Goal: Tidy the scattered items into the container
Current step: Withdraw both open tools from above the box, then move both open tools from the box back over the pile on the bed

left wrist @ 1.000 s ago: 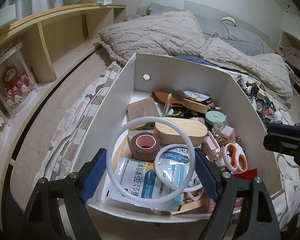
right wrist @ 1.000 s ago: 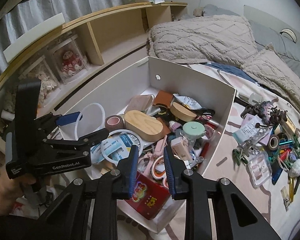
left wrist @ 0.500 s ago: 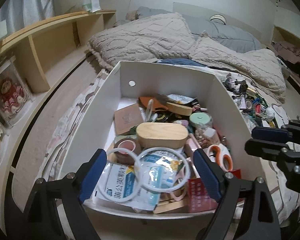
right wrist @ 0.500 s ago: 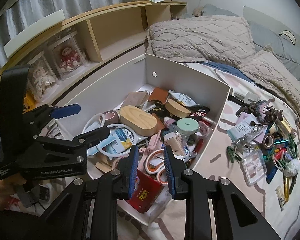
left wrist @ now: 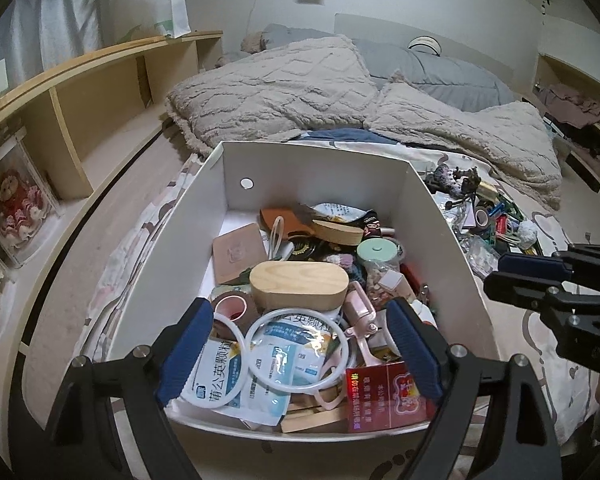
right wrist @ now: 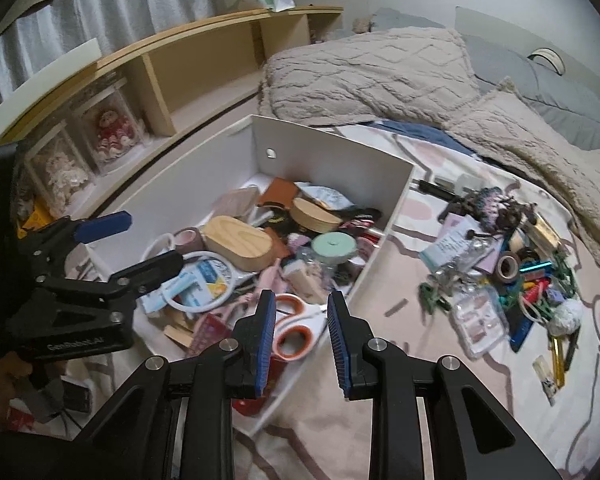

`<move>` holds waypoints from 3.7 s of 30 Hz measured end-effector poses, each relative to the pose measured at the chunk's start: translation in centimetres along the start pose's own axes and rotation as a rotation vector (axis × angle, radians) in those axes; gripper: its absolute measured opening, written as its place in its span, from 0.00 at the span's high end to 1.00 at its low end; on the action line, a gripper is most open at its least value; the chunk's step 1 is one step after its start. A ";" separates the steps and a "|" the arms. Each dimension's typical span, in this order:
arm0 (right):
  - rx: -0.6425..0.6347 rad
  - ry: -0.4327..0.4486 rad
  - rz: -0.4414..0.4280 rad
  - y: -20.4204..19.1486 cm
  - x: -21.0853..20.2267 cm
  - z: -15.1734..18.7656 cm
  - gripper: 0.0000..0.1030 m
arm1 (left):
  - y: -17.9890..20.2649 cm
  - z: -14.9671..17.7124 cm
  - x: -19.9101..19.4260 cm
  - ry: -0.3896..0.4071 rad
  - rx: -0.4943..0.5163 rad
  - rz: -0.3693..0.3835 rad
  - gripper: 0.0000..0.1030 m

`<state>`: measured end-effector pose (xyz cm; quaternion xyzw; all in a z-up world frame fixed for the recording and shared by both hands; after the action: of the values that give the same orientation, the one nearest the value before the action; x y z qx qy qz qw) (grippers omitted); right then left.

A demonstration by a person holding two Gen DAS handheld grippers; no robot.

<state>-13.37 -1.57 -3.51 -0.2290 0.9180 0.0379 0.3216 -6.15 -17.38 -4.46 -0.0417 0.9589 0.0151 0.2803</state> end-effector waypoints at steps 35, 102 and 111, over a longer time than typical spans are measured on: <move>-0.008 0.163 0.143 5.3 -5.0 0.0 0.00 | 5.7 -3.2 -2.5 0.160 0.055 0.052 0.00; 0.316 -0.210 0.533 35.3 1.6 14.7 0.00 | 26.5 -2.4 20.9 -0.178 0.382 -0.076 0.00; 0.293 -0.123 0.533 34.4 0.9 16.0 0.00 | 27.7 -1.4 23.2 -0.206 0.406 -0.109 0.00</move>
<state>-20.14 32.18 -19.37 0.0712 0.9202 0.0019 0.3849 -28.82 8.51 -15.64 -0.0344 0.9049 -0.1893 0.3798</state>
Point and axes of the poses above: each gripper's, at about its wrist camera, not at the fingertips, and x roughly the way its jaws point, y to its right, z to its underside, the point moved 3 cm from there along x, roughly the way its jaws point, and after that the axes turned 13 degrees about y, right-handed, at the moved point
